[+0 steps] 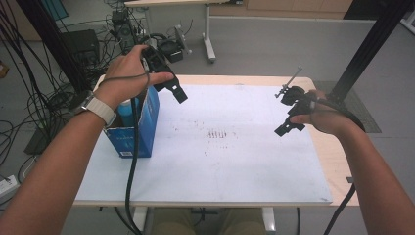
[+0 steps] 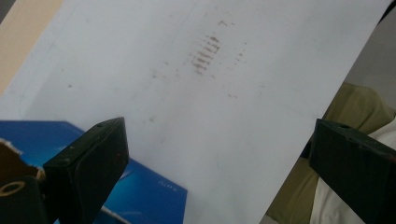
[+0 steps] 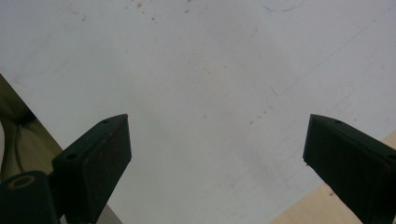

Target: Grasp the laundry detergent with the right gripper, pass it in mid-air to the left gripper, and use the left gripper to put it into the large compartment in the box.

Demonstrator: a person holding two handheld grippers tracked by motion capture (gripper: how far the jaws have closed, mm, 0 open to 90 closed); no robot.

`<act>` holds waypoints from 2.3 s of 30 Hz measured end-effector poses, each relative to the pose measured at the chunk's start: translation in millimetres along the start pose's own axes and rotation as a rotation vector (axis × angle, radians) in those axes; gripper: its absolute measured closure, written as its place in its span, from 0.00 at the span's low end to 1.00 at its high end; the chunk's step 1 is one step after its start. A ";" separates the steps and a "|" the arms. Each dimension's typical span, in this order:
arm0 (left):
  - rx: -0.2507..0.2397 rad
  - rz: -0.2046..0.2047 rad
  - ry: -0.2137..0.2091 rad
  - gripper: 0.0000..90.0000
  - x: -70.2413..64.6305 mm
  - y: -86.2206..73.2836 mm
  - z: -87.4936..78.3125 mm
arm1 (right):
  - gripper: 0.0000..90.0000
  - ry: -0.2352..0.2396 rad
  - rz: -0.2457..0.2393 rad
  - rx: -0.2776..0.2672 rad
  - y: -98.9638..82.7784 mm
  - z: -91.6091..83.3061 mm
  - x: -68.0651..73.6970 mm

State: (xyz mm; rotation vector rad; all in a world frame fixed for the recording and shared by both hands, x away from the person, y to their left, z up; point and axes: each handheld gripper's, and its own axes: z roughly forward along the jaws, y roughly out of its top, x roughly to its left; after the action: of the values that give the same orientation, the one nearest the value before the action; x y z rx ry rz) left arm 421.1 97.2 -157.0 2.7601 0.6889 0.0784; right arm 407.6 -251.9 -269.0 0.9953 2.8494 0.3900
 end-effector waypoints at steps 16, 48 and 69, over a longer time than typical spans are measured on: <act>0.041 0.178 -0.059 0.06 -33.7 16.9 48.1 | 0.08 0.000 0.007 -0.005 -5.0 -0.1 1.4; 0.053 0.167 -0.071 0.07 -34.8 12.6 68.5 | 0.08 0.006 0.018 -0.012 -7.5 5.2 0.3; 0.048 0.157 -0.064 0.07 -32.6 11.8 68.5 | 0.08 -0.001 0.022 -0.017 -11.4 5.2 -1.7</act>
State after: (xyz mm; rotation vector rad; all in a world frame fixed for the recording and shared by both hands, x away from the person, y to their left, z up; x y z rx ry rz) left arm 406.1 53.5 -218.3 2.8453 0.4625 0.0073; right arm 403.0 -260.4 -277.1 1.0248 2.8319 0.4145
